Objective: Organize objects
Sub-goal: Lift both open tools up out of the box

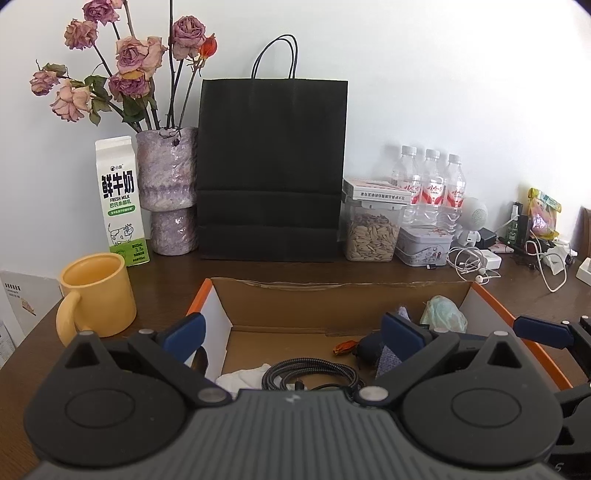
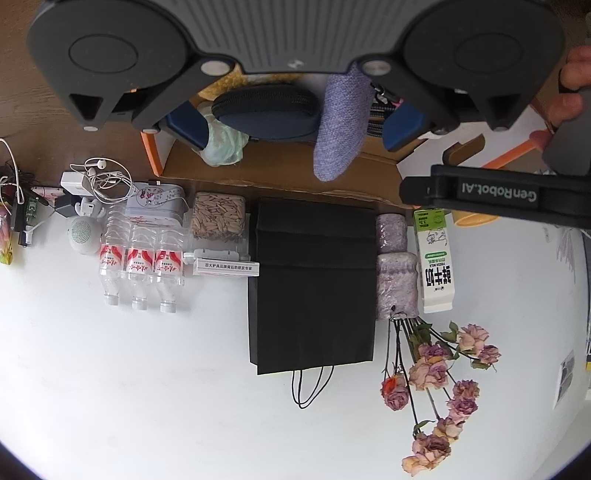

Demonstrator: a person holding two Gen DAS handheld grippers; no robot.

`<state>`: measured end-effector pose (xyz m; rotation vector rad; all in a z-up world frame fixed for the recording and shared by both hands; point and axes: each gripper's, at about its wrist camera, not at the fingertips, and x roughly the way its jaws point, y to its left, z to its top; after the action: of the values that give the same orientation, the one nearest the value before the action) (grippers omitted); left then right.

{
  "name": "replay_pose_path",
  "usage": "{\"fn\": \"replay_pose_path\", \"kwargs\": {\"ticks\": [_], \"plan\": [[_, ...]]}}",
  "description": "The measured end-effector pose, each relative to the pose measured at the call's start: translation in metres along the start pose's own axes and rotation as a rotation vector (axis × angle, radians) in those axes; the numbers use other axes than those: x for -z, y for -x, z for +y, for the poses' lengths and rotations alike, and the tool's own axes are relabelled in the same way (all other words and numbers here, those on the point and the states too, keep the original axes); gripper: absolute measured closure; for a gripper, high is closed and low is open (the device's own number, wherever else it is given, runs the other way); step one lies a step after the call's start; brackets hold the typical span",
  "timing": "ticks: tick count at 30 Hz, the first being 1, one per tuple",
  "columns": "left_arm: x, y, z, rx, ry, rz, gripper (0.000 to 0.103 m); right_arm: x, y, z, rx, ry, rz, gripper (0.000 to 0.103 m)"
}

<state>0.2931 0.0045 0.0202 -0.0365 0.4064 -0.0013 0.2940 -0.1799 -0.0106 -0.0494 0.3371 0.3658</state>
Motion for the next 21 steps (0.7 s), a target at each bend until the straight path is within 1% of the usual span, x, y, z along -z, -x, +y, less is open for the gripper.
{"fn": "replay_pose_path", "kwargs": {"ticks": [3, 7, 15, 21], "plan": [[0.006, 0.010, 0.004, 0.000, 0.023, -0.039, 0.000, 0.002, 0.007, 0.002, -0.003, 0.010, -0.008, 0.002], [0.018, 0.024, 0.009, -0.007, 0.031, -0.061, 0.000, 0.007, 0.017, 0.004, -0.006, 0.026, -0.013, 0.002], [0.036, 0.049, 0.017, -0.007, 0.023, -0.056, 0.000, 0.018, 0.041, 0.013, -0.008, 0.074, -0.025, 0.002], [0.055, 0.064, 0.021, -0.013, 0.022, -0.027, 0.000, 0.030, 0.056, 0.018, -0.003, 0.086, -0.022, 0.002]]}}
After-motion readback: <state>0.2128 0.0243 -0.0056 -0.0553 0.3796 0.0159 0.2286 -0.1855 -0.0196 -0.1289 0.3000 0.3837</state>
